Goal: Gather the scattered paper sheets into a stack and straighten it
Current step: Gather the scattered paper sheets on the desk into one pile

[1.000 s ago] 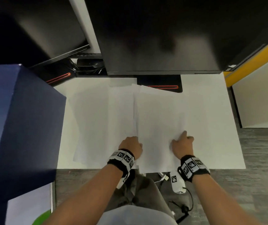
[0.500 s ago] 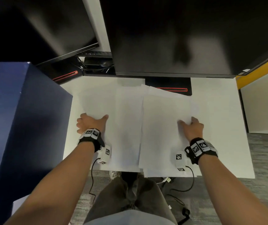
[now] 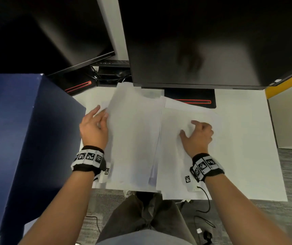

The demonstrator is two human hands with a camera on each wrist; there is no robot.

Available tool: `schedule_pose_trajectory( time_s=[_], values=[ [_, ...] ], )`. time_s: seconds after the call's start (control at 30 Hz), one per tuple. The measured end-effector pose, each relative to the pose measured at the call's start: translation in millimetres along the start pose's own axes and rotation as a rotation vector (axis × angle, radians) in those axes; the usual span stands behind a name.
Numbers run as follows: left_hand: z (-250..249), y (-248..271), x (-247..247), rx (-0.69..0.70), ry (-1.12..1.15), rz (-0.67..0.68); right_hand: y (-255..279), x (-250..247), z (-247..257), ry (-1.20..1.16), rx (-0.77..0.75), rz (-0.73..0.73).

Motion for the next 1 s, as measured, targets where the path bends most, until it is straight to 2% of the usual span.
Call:
schedule_pose_trajectory(
  time_s=[0.07,0.13,0.23,0.33,0.47,0.57,0.63,0.7,0.77,0.87,0.93,1.0],
  values=[
    [-8.4,-6.8,-16.0,-0.077,0.14,-0.021,6.4,7.6,29.7,-0.16,-0.074,0.068],
    [-16.2,-13.8,-29.5,-0.104,0.181,-0.034,15.2,19.1,59.4,-0.352,-0.069,0.234],
    [-33.4,-31.3,-53.3,-0.046,0.241,-0.086,26.7,29.9,97.1,-0.615,0.08,0.459],
    [-51.7,-50.3,-82.3,-0.02,0.347,-0.114,30.5,27.9,124.7,-0.758,0.171,0.561],
    [-68.0,-67.1,-114.3,-0.007,0.48,-0.134,33.7,17.5,148.4,-0.905,0.103,0.606],
    [-72.3,-61.6,-92.9,-0.066,0.467,-0.008,34.6,8.9,142.2,-1.06,0.168,0.594],
    [-73.9,-53.7,-84.8,-0.115,0.474,0.025,32.3,2.9,124.3,-1.0,0.208,0.506],
    [-84.0,-54.4,-96.8,-0.076,0.498,-0.012,29.3,1.6,101.2,-0.903,0.225,0.458],
    [-99.8,-57.9,-123.1,0.007,0.52,-0.062,35.1,2.0,90.5,-0.844,0.228,0.514],
    [-130.3,-66.2,-147.4,0.099,0.521,-0.034,45.8,-8.4,98.3,-0.957,0.191,0.575],
    [-140.4,-72.6,-139.4,0.09,0.52,-0.011,47.3,-27.0,111.4,-1.002,0.184,0.597],
    [-137.4,-69.2,-108.4,0.055,0.513,0.023,42.7,-44.7,106.3,-1.137,0.3,0.607]
  ],
)
Point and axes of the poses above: each hand's wrist, its own y-axis away from the middle knuckle, its own x-axis out of the palm, z = x × y, the point moved 6 cm from there along -y, towards the middle knuckle, and after that the axes turned 14 degrees about -z, right-handed, at the moved point
